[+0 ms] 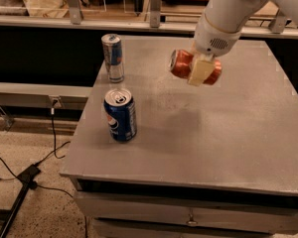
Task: Knock coke can over
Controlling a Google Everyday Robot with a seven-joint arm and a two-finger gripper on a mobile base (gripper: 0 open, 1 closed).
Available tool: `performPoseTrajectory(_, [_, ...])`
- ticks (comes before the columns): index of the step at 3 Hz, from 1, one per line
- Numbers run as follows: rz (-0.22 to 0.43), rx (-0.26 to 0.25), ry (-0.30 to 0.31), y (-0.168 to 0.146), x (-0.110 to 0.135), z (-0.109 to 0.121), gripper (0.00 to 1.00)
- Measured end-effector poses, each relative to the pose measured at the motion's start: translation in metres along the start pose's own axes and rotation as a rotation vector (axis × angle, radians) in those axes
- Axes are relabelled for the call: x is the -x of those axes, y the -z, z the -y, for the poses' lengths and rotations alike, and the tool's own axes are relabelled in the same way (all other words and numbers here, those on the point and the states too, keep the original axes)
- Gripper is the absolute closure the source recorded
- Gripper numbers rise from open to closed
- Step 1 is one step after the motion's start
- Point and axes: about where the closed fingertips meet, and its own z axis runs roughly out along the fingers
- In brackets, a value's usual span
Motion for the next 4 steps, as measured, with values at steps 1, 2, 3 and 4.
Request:
performPoseTrajectory(1, [-0.146,0.055,0.004,-0.025,-0.027,-0.001,0.84])
performPoseTrajectory(2, [-0.187,0.132,-0.003,-0.044,-0.041,-0.004,0.61])
performPoseTrajectory(3, [-0.185,0.127,-0.003,-0.046,-0.040,-0.003,0.38])
performPoseTrajectory(4, [-0.183,0.123,-0.002,-0.048,-0.039,-0.002,0.15])
